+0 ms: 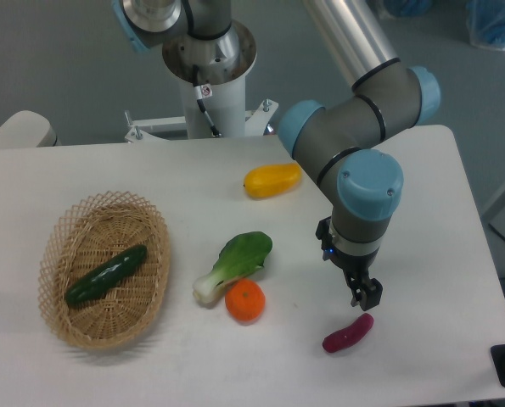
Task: Pick up the cucumber from the basket
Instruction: 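Move the open gripper over the green cucumber in the wicker basket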
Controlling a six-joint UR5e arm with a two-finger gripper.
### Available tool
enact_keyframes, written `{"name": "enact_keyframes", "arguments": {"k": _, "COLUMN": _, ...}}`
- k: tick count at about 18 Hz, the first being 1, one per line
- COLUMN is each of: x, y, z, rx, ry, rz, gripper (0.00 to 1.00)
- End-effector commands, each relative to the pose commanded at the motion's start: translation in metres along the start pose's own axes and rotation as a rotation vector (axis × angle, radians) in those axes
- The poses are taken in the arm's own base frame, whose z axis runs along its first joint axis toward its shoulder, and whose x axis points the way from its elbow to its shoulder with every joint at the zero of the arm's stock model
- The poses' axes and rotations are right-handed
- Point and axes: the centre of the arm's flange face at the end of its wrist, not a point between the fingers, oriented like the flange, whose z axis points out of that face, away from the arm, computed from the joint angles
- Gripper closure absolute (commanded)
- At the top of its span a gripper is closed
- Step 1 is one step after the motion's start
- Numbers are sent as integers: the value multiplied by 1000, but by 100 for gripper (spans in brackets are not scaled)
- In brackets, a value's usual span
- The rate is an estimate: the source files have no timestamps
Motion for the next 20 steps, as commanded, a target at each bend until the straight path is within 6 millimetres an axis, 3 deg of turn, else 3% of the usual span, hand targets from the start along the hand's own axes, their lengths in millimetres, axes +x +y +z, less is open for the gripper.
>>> {"name": "enact_keyframes", "arguments": {"k": 9, "x": 0, "y": -3, "z": -5, "rx": 3, "ry": -8, "rz": 8, "gripper": 0}}
{"name": "enact_keyframes", "arguments": {"k": 11, "x": 5, "y": -6, "z": 1, "rx": -1, "ry": 3, "rz": 8, "gripper": 0}}
{"name": "enact_keyframes", "arguments": {"k": 16, "x": 18, "y": -39, "z": -3, "rx": 3, "ry": 13, "rz": 0, "gripper": 0}}
{"name": "enact_keyframes", "arguments": {"k": 20, "x": 44, "y": -63, "z": -2, "rx": 9, "ry": 34, "rz": -6, "gripper": 0}}
